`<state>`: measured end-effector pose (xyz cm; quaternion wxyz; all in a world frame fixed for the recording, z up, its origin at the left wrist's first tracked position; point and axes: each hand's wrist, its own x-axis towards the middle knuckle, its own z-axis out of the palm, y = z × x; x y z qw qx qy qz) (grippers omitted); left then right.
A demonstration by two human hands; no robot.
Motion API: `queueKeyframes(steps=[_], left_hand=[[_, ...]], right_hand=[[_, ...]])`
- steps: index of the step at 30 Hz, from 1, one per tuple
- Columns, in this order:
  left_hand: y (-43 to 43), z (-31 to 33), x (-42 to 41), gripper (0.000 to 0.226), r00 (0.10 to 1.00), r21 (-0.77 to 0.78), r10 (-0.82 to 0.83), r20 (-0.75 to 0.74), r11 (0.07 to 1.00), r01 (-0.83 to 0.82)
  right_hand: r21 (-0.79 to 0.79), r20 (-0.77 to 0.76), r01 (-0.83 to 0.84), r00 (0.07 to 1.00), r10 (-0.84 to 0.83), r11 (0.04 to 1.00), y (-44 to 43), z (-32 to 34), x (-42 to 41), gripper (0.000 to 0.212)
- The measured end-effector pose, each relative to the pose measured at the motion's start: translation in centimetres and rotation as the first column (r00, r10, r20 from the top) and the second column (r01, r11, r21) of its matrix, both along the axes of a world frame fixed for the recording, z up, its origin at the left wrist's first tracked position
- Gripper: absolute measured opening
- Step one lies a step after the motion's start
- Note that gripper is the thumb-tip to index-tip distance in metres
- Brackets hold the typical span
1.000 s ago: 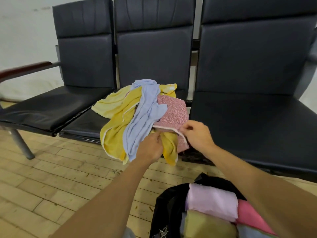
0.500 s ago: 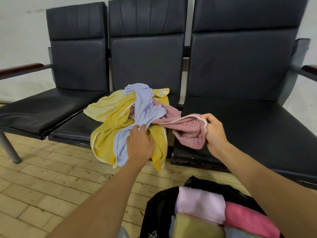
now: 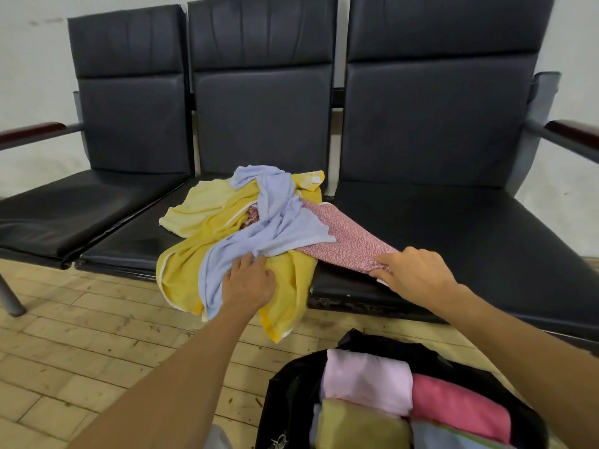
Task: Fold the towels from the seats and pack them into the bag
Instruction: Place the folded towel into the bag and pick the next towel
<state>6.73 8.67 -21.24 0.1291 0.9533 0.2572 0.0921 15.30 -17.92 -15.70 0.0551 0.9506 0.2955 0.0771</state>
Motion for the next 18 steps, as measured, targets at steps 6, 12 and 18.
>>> queueKeyframes(steps=[6,12,18], left_hand=[[-0.3,0.8,0.4,0.044,0.989,-0.013,0.124,0.082,0.992,-0.123],[-1.5,2.5,2.0,0.033,0.933,-0.347,0.195,0.302,0.934,-0.083],[-7.1,7.8,1.5,0.034,0.775,-0.616,0.221,0.592,0.745,0.258]], right_hand=[[0.120,0.045,0.031,0.998,-0.036,0.992,-0.2,-1.7,0.4,0.042],[0.274,-0.022,0.073,0.997,-0.070,0.959,0.0,-1.8,0.3,0.036],[0.718,-0.237,0.141,0.970,0.048,0.681,2.0,0.6,-0.8,0.036]])
